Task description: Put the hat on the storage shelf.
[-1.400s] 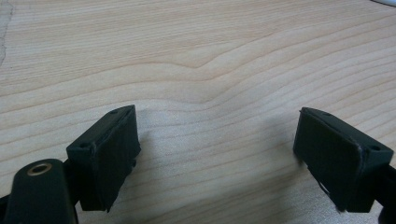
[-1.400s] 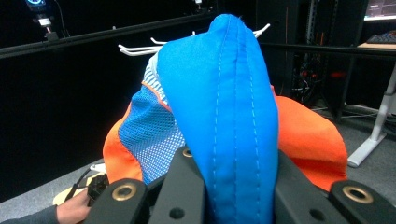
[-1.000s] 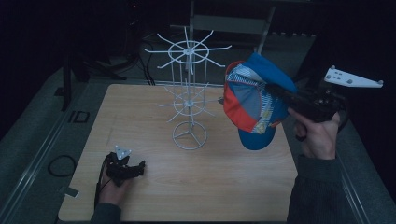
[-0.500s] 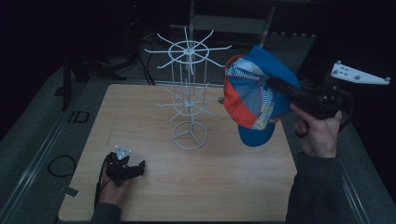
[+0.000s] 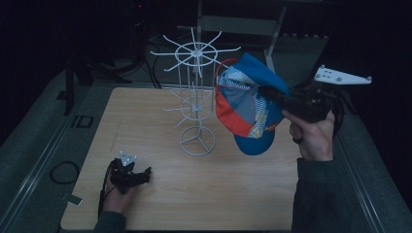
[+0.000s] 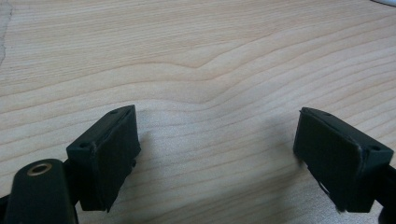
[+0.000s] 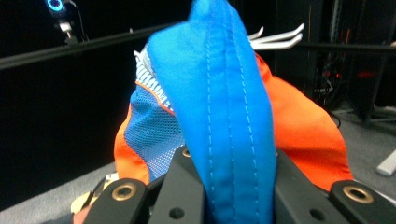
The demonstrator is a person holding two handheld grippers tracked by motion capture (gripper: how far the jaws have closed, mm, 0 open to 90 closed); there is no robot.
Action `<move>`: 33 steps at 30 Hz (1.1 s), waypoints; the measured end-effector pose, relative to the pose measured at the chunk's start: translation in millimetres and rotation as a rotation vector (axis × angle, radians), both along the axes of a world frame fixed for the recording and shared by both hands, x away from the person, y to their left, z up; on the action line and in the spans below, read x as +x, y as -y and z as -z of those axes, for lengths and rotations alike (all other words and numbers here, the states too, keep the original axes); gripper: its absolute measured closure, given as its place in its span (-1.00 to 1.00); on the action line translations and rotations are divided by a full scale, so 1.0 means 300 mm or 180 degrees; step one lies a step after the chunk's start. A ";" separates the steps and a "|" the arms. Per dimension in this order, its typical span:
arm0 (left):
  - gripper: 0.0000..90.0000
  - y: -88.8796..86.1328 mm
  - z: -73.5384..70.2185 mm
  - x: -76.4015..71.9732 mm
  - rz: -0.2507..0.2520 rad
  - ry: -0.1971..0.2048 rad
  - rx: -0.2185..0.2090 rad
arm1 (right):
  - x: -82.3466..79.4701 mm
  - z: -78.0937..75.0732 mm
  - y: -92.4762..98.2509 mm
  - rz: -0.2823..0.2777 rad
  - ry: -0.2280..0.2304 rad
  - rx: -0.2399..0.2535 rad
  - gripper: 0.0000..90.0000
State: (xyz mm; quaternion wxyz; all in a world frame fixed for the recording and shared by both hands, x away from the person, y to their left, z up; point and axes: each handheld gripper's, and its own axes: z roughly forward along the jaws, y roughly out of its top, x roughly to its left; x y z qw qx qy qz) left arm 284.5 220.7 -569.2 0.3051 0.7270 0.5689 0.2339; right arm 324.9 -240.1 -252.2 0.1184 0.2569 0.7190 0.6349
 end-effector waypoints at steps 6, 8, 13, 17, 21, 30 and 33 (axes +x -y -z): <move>-0.68 0.000 0.000 0.000 -0.0001 0.0002 0.0000 | 0.018 0.041 -0.034 0.0047 -0.0132 -0.0198 0.95; -0.68 0.000 0.000 0.000 -0.0001 0.0004 0.0000 | 0.027 0.057 -0.043 0.0060 -0.0171 -0.0240 0.94; -0.67 0.000 0.000 0.000 -0.0002 0.0003 0.0000 | 0.045 0.100 -0.060 0.0056 -0.0302 -0.0331 0.94; -0.68 0.000 0.000 0.000 -0.0001 0.0002 0.0003 | 0.053 0.121 -0.076 0.0066 -0.0348 -0.0429 0.93; -0.68 0.000 0.000 0.000 -0.0001 0.0002 0.0003 | 0.055 0.131 -0.088 0.0067 -0.0359 -0.0518 0.89; -0.68 -0.001 0.000 0.000 0.0006 -0.0003 0.0009 | 0.051 0.163 -0.127 0.0098 -0.0293 -0.0864 0.56; -0.68 0.000 0.000 0.000 0.0005 -0.0003 0.0009 | 0.046 0.167 -0.134 0.0121 -0.0279 -0.0942 0.38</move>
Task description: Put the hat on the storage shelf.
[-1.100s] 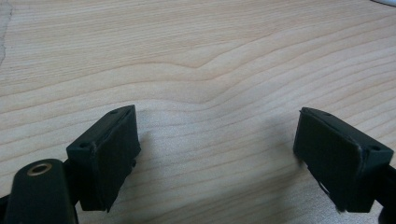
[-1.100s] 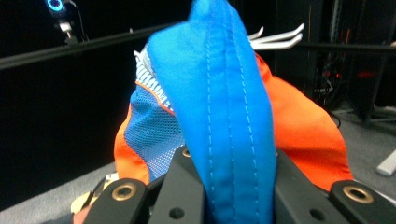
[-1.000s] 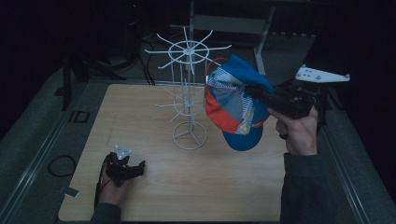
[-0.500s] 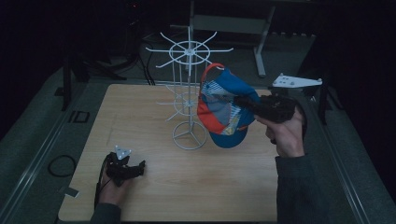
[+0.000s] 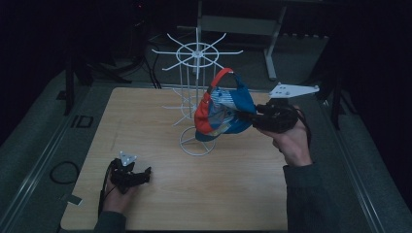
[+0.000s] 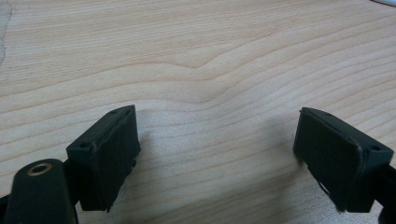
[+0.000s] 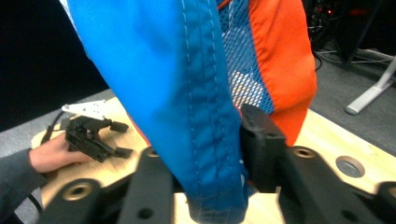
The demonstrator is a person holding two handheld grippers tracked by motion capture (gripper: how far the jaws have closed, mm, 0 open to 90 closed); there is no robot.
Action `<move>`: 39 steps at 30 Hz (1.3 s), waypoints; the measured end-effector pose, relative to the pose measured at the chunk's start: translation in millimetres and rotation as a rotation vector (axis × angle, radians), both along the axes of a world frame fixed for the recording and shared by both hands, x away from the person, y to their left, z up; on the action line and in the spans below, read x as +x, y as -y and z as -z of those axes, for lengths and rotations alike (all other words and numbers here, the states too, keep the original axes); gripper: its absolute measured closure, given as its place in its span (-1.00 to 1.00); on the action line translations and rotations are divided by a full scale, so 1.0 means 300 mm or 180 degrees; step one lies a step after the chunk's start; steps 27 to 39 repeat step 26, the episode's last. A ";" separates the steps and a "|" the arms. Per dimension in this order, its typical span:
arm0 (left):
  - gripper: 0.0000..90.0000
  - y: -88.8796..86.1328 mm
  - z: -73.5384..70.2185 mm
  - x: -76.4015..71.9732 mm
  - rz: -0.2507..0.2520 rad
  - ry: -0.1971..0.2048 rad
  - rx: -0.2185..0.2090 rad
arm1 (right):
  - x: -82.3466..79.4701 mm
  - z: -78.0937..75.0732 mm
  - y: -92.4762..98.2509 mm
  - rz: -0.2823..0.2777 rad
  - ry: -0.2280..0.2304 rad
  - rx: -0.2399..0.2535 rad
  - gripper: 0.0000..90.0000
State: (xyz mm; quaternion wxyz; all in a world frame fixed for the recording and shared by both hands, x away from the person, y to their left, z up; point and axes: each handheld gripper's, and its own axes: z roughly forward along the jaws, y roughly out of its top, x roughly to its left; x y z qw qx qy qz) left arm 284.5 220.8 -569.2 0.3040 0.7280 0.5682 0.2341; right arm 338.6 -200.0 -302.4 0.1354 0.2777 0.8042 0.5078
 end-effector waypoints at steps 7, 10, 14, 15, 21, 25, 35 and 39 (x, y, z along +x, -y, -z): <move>-0.68 0.000 0.000 0.000 0.0001 0.0001 -0.0001 | -0.007 0.017 -0.015 0.0042 0.0021 -0.0229 -0.14; -0.68 0.001 0.000 0.000 0.0001 -0.0001 -0.0002 | -0.008 0.026 -0.021 0.0126 0.0034 -0.0335 -0.30; -0.68 0.001 0.000 0.000 0.0002 -0.0001 -0.0001 | -0.014 0.040 -0.031 0.0172 0.0046 -0.0502 -0.35; -0.68 0.001 0.000 0.000 0.0002 -0.0001 -0.0002 | -0.016 0.043 -0.033 0.0170 0.0048 -0.0531 -0.37; -0.68 0.001 0.000 0.000 0.0003 0.0000 -0.0001 | -0.016 0.063 -0.025 0.0216 0.0060 -0.0571 -0.41; -0.68 0.001 0.000 0.000 0.0003 -0.0001 -0.0001 | -0.015 0.075 -0.008 0.0245 0.0056 -0.0521 -0.41; -0.68 0.001 0.000 0.000 0.0003 -0.0001 -0.0001 | -0.014 0.078 -0.003 0.0245 0.0070 -0.0504 -0.42; -0.68 0.001 0.000 0.000 0.0003 -0.0001 -0.0001 | -0.014 0.078 -0.003 0.0245 0.0070 -0.0504 -0.42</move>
